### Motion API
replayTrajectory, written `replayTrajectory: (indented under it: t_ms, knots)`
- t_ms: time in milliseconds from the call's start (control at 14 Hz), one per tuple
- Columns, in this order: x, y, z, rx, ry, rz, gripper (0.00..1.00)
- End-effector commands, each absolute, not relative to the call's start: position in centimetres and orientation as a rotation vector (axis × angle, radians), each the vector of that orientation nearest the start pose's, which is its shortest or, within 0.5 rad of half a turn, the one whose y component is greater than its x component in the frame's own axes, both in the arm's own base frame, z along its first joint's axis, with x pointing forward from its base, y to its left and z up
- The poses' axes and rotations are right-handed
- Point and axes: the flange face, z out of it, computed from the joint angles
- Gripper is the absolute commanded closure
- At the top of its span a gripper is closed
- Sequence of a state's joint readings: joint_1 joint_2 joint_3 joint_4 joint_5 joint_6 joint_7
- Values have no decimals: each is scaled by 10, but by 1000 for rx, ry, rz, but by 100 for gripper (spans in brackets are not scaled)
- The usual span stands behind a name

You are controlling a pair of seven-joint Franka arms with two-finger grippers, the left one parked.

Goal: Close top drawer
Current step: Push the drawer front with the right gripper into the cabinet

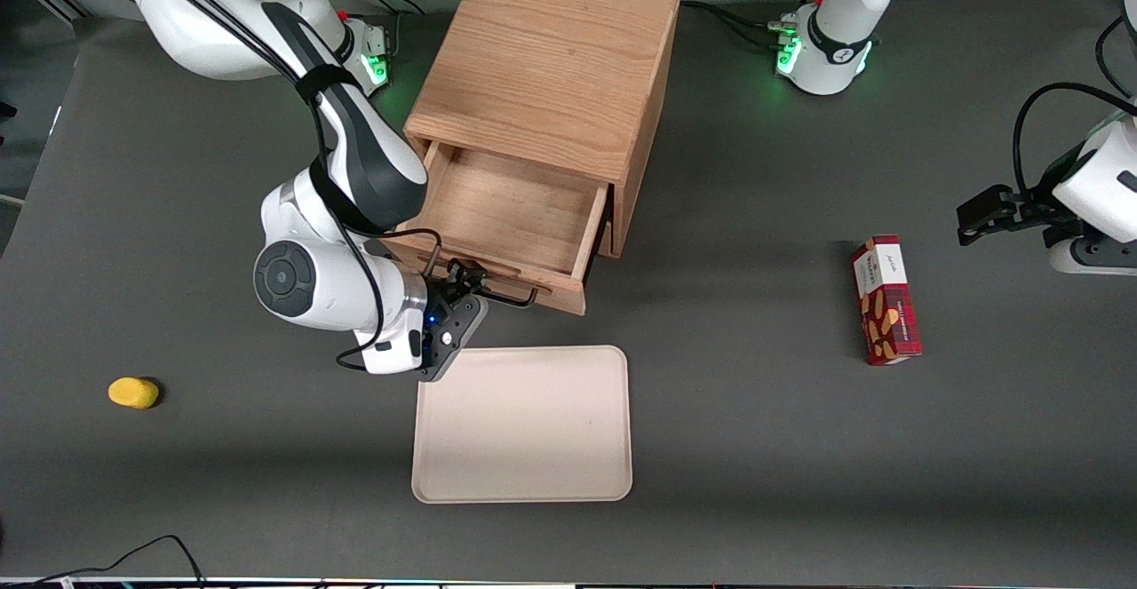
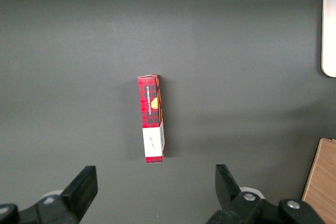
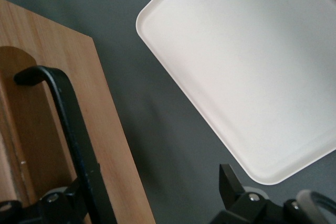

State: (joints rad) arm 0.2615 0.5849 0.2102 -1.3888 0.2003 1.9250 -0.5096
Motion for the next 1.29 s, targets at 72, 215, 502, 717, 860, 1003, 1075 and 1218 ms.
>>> replayTrajectory:
  t_ms: [72,215,502,717,860,1003,1075,1218]
  knots:
    - [627,318,380,-2597,-1289,66,0]
    - [625,320,382,-2594,-1300,63,0]
    - [618,326,383,-2583,-1331,91,0]
    - [612,330,383,-2570,-1335,102,0]
    - [610,332,384,-2573,-1360,103,0]
    - [608,334,384,-2568,-1365,107,0]
    - [607,336,384,-2565,-1372,106,0]
    - [603,342,384,-2570,-1411,108,0]
